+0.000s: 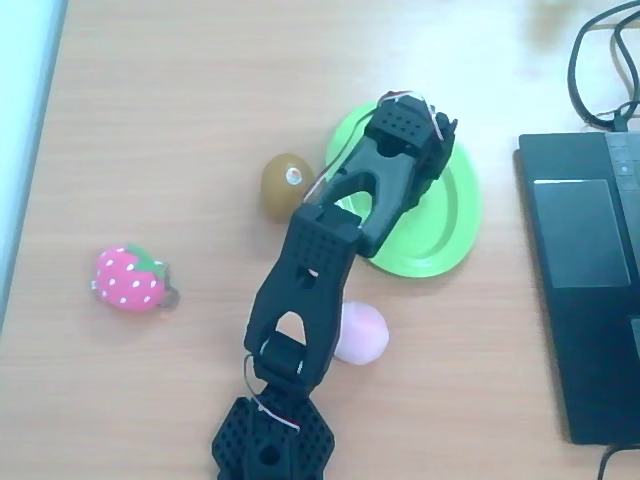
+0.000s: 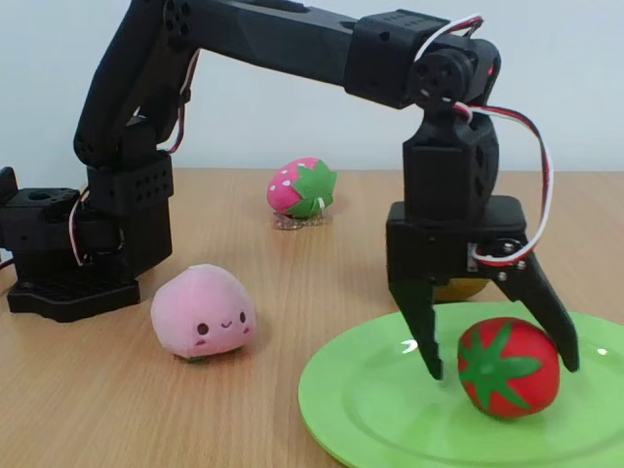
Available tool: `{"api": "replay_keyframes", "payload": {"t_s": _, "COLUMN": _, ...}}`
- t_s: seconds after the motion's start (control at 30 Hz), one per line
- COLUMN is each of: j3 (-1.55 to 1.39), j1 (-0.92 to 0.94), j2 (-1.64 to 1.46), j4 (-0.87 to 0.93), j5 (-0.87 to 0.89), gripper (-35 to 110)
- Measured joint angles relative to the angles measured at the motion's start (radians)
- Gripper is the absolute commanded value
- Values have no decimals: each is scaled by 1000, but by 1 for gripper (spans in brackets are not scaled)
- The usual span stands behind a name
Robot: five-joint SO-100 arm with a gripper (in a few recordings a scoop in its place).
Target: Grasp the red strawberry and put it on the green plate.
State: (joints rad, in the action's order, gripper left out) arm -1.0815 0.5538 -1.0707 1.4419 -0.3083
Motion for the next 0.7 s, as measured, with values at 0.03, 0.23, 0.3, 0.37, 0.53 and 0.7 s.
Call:
{"api": "replay_keyframes", "payload": {"t_s": 0.03, "j3": -14, "j1": -5, "j2": -23, "j4": -8, "j5": 0, "gripper": 48}}
{"api": "replay_keyframes", "payload": {"t_s": 0.23, "j3": -152, "j1": -63, "j2": -232, "j4": 15, "j5": 6, "gripper": 40}}
{"api": "replay_keyframes", "payload": {"t_s": 0.3, "j3": -221, "j1": -84, "j2": -333, "j4": 20, "j5": 6, "gripper": 37}}
{"api": "replay_keyframes", "payload": {"t_s": 0.37, "j3": -299, "j1": -118, "j2": -454, "j4": 28, "j5": 6, "gripper": 24}}
{"api": "replay_keyframes", "payload": {"t_s": 0.53, "j3": -497, "j1": -249, "j2": -793, "j4": 94, "j5": 0, "gripper": -4}}
{"api": "replay_keyframes", "payload": {"t_s": 0.7, "j3": -730, "j1": -365, "j2": -1154, "j4": 2, "j5": 23, "gripper": -8}}
